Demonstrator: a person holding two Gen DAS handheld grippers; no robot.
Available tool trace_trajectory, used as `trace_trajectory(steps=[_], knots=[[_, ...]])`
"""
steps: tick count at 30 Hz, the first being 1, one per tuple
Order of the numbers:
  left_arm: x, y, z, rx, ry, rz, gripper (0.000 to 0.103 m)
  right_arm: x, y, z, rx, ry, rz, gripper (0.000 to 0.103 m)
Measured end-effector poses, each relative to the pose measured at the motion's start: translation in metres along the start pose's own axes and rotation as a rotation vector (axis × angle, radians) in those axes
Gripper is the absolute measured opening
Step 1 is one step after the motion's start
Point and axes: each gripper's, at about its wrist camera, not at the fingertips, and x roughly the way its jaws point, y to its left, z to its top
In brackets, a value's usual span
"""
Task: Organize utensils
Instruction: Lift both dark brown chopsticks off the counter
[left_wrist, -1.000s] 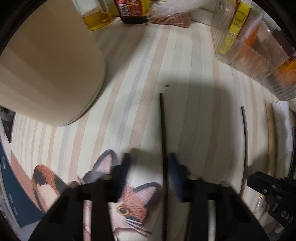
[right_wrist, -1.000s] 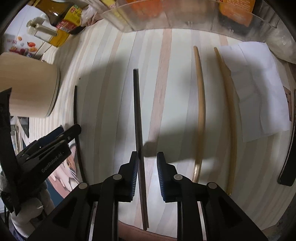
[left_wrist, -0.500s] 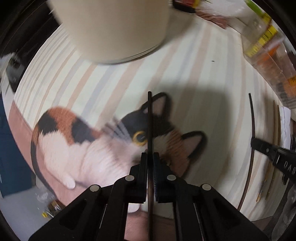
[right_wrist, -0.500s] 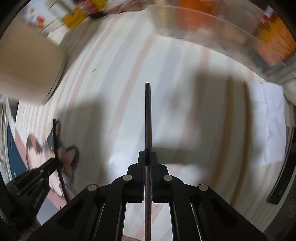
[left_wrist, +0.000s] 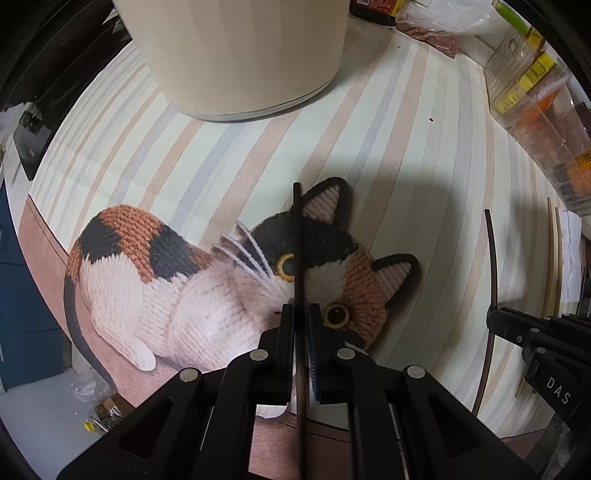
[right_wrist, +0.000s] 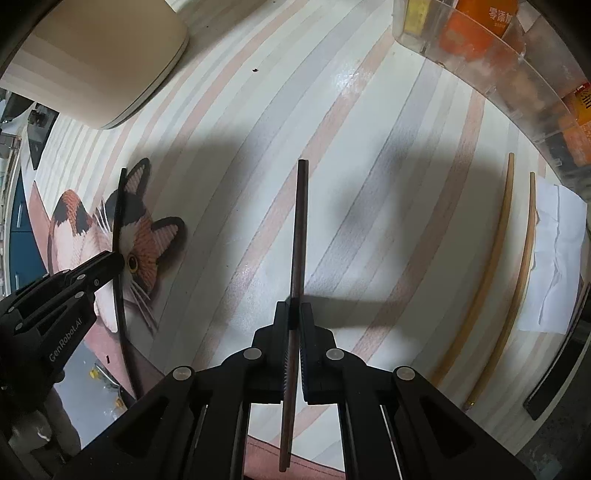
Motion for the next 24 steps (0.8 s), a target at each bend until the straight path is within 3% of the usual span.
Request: trace_trajectory(steps=[9,24], knots=[[0.0,0.003,0.003,0.006,0.002,-0.001,0.007,0.004,0.024,0.019,0.001,0.014,-0.047,0.006],[-0.001,0.002,0.002,0.014,-0.007,0.004,0.007,0.009,0.019,0.019,0.018,0.011,-0.048,0.006]])
